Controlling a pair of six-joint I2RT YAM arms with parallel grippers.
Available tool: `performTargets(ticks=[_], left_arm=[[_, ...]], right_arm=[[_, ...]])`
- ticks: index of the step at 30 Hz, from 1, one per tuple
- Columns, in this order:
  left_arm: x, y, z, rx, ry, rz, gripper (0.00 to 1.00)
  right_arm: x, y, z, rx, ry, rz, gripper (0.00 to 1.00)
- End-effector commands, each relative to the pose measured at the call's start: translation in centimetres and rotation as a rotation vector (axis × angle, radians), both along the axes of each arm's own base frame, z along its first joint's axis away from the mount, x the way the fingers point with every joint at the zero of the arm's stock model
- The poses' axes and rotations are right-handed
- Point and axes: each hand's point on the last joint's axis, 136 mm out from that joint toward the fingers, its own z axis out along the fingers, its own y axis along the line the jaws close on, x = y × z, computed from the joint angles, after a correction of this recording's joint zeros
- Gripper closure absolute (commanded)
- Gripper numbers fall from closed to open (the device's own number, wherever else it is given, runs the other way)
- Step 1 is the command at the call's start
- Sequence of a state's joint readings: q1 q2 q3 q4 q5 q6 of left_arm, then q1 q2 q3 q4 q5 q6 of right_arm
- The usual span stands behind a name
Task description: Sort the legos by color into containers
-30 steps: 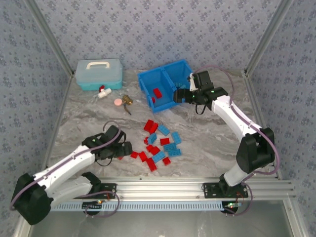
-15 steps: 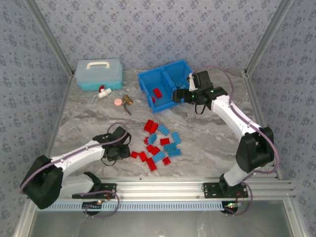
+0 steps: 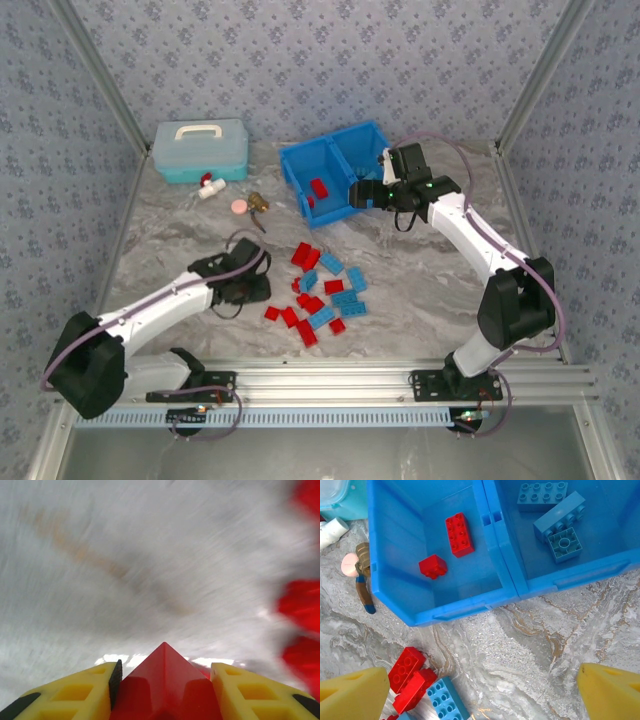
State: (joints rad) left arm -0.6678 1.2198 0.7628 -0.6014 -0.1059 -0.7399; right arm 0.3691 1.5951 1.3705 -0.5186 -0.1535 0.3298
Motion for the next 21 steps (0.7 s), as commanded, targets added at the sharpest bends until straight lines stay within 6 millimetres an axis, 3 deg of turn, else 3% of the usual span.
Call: performTargets(ticks=[1, 6, 9, 12, 15, 18, 21], left_arm=[[6.6, -4.3, 6.8, -0.039, -0.227, -0.120, 0.71], [16.4, -10.4, 12.9, 0.016, -0.402, -0.241, 0.72], [22.0, -12.9, 14.2, 0.038, -0.450, -0.275, 0.72], [27.0, -14.2, 13.9, 0.059, -0.449, -0.287, 0.72], [30.8, -14.7, 11.8, 0.082, -0.426, -0.296, 0.70], [33.3, -14.5, 10.0, 0.083, -0.406, -0.284, 0.68], [34.5, -15.0, 8.4, 0.053, -0.398, -0.301, 0.63]], right_arm=[[0.2, 0.1, 1.8, 0.025, -0.035, -0.027, 0.01], [-0.6, -0.3, 3.2, 0.049, -0.060, -0.049, 0.01], [-1.8, -0.7, 3.7, 0.052, -0.062, -0.056, 0.01], [-3.4, -1.4, 4.1, 0.042, -0.073, -0.064, 0.01], [-4.7, -2.2, 4.4, 0.034, -0.088, -0.081, 0.01], [-5.6, -2.9, 4.5, 0.026, -0.097, -0.095, 0.00], [-5.9, -3.2, 4.7, 0.021, -0.104, -0.102, 0.00]])
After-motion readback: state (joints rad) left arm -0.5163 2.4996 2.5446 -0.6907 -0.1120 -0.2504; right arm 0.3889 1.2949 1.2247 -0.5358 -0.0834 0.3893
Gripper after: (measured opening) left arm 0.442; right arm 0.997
